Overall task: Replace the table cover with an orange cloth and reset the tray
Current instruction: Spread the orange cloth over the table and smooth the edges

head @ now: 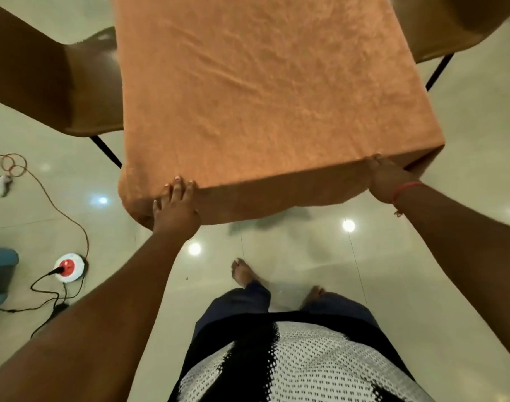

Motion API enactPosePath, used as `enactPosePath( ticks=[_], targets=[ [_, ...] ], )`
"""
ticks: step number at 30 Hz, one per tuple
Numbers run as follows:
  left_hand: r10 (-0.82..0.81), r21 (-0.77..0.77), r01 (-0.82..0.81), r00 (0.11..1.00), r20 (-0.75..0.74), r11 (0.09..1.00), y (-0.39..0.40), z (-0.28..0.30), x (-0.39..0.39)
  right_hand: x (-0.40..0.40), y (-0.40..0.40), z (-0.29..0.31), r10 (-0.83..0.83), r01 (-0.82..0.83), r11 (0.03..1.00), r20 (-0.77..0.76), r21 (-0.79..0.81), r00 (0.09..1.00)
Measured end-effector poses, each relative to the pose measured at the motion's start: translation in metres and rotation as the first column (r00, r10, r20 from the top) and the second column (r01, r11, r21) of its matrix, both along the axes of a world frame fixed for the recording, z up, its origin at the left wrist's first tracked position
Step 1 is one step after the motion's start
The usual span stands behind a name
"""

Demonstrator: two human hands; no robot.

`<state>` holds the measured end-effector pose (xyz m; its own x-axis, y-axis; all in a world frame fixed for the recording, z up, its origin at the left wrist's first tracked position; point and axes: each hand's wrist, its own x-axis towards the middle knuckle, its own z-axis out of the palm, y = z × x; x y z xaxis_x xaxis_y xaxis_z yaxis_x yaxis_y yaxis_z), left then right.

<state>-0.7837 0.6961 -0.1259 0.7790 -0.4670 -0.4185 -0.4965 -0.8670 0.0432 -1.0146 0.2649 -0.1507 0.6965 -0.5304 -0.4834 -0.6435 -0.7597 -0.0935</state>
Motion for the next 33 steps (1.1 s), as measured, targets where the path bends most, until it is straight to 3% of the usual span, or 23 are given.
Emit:
enactPosePath(
  ticks=[7,12,17,21,33],
  targets=[
    [0.084,-0.023,-0.083,0.996,0.034,0.996,0.005,0.023,-0.03,-0.012,0.001,0.026,0.057,-0.056,0.997,0.025,-0.045,0.998],
    [0.135,-0.011,-0.135,0.987,0.083,0.991,0.018,0.027,-0.098,-0.079,-0.005,0.044,0.008,-0.007,1.0,0.029,-0.027,1.0],
    [0.083,0.07,-0.088,0.994,0.064,0.994,0.012,0.028,-0.177,-0.178,-0.011,0.062,-0.062,0.062,0.998,0.023,-0.032,0.998],
    [0.062,0.047,-0.067,0.994,0.086,0.997,0.008,0.037,-0.217,-0.227,-0.014,0.063,-0.094,0.095,0.995,0.023,-0.027,0.995],
    [0.113,0.144,-0.114,0.993,0.014,0.983,0.031,0.038,-0.251,-0.224,0.016,0.068,-0.02,0.021,0.999,0.031,-0.028,0.999]
  ],
)
